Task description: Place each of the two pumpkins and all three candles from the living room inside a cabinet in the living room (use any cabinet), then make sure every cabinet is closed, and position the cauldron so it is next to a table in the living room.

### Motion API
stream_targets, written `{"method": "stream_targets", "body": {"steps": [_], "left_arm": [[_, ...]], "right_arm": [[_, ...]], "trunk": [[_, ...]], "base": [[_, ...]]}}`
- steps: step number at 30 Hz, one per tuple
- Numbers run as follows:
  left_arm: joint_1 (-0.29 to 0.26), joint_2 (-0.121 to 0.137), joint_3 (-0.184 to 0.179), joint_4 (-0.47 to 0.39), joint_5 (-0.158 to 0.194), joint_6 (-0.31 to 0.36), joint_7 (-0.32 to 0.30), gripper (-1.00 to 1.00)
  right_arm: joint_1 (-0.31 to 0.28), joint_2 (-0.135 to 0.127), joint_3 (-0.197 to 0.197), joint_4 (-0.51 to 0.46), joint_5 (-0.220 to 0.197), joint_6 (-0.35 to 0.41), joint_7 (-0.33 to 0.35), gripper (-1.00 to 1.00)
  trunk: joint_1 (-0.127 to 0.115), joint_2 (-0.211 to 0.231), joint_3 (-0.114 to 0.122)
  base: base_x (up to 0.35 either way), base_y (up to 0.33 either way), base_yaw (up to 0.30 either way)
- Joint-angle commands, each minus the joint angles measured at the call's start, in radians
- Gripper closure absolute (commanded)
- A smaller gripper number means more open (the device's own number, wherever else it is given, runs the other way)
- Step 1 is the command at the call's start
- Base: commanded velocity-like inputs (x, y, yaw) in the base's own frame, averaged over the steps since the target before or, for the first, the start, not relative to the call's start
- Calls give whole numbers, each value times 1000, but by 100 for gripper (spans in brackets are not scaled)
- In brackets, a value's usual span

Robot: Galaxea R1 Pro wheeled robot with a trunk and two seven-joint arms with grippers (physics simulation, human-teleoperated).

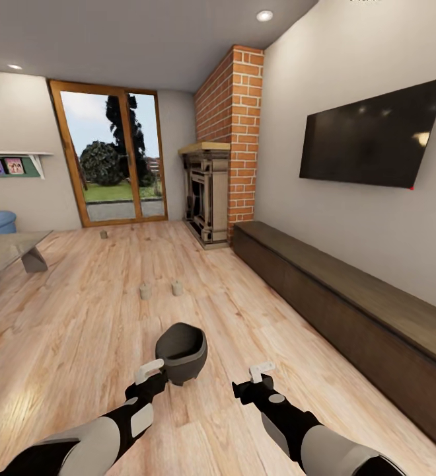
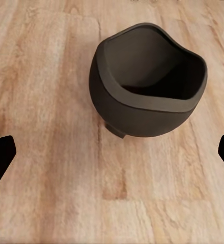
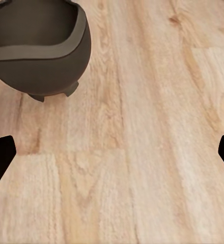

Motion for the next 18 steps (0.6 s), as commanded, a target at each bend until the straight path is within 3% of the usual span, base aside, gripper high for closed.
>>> {"method": "stream_targets", "body": {"steps": [1, 18], "left_arm": [[-1, 0, 8, 3, -2, -6, 0, -100], [-1, 0, 8, 3, -1, -6, 1, -100]], "right_arm": [[-1, 0, 8, 1, -9, -4, -4, -100], [0, 0, 8, 1, -9, -4, -5, -100]], "trunk": [[-4, 7, 2], [-69, 126, 55]], "base": [[0, 0, 4], [0, 0, 0]]}}
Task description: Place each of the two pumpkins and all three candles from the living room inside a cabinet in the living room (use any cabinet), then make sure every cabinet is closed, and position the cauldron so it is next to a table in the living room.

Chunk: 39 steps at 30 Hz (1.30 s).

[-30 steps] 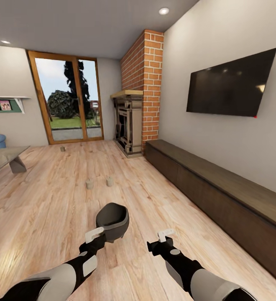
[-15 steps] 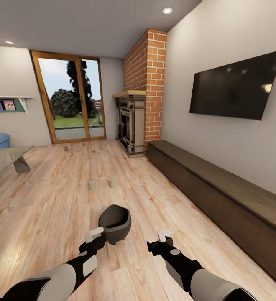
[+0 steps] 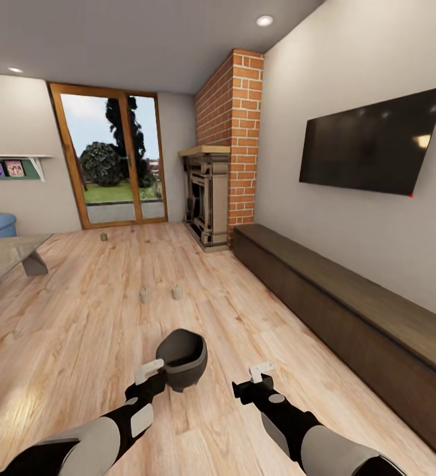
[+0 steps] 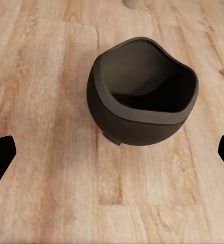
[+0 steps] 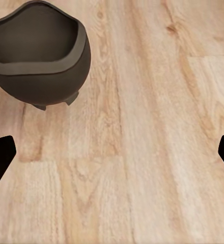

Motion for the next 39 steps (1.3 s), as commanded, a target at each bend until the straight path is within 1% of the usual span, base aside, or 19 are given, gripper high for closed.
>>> {"method": "stream_targets", "body": {"steps": [1, 34, 39], "left_arm": [[-2, 0, 8, 3, -1, -7, 0, -100], [-2, -1, 7, 4, -2, -10, 1, -100], [-2, -1, 6, 6, -2, -11, -2, -100]], "right_arm": [[-1, 0, 8, 1, -9, -4, -4, -100], [-1, 0, 10, 1, -9, -4, -6, -100], [-1, 0, 9, 2, -9, -4, -5, -100]], "trunk": [[-4, 7, 2], [-131, 238, 106], [-131, 238, 106]], "base": [[0, 0, 0], [0, 0, 0], [0, 0, 0]]}}
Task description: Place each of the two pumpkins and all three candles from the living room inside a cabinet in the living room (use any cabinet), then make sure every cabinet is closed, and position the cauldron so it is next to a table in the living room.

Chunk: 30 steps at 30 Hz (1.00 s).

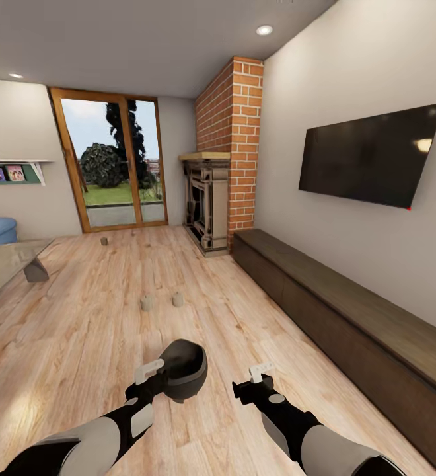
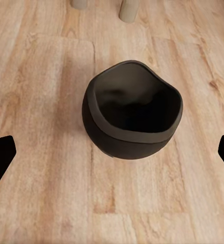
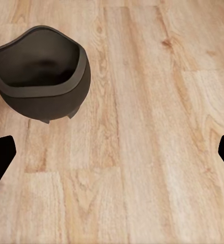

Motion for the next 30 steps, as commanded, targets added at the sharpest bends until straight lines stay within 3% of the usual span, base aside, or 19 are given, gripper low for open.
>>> {"method": "stream_targets", "body": {"steps": [1, 12, 30], "left_arm": [[-2, 0, 8, 4, -2, -7, -1, -100], [-1, 2, 8, 7, -2, -7, -3, -100], [-1, 2, 8, 7, -2, -7, -4, -100]], "right_arm": [[-1, 0, 9, 1, -9, -4, -4, -100], [-1, 0, 9, 1, -9, -4, -4, -100], [-1, 0, 8, 1, -9, -4, -3, -100]], "trunk": [[0, -1, -1], [0, -1, -1], [0, -1, -10]], "base": [[0, 0, 0], [26, 29, 129], [161, 248, 275]]}}
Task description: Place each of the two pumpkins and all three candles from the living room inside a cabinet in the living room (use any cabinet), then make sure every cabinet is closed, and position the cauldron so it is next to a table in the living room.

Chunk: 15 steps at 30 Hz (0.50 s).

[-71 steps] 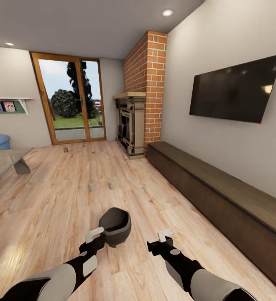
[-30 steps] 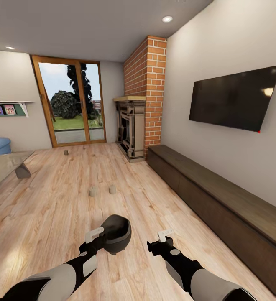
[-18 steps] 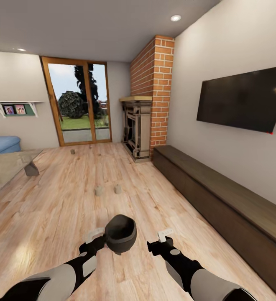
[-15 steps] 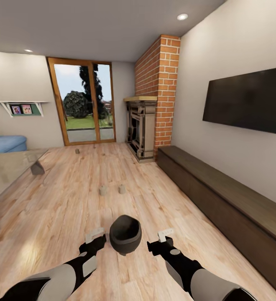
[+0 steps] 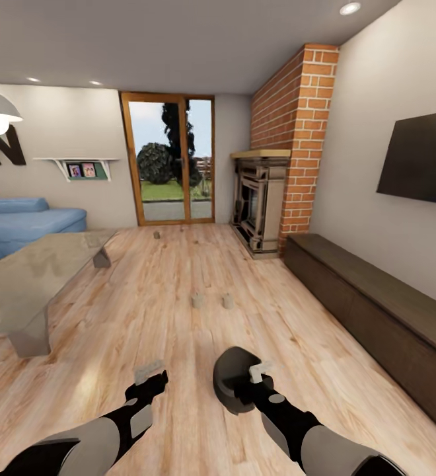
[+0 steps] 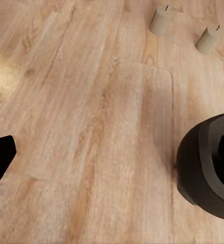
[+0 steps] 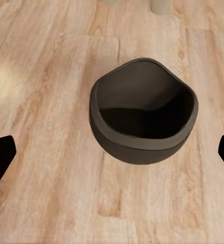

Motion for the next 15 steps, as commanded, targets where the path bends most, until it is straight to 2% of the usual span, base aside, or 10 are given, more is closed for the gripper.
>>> {"method": "stream_targets", "body": {"steps": [1, 6, 15], "left_arm": [[-2, 0, 8, 4, -1, -7, 0, -100], [-2, 0, 8, 4, -1, -7, -1, -100], [-2, 1, 8, 4, 4, -7, 0, -100]], "right_arm": [[-1, 0, 8, 1, -9, -4, -4, -100], [-2, 0, 8, 1, -9, -4, -4, -100], [-2, 0, 10, 2, -9, -4, -4, -100]], "trunk": [[0, -1, -2], [0, -1, -4], [0, -1, 4]], "base": [[172, 258, 260], [195, 257, 137], [228, 245, 12]]}}
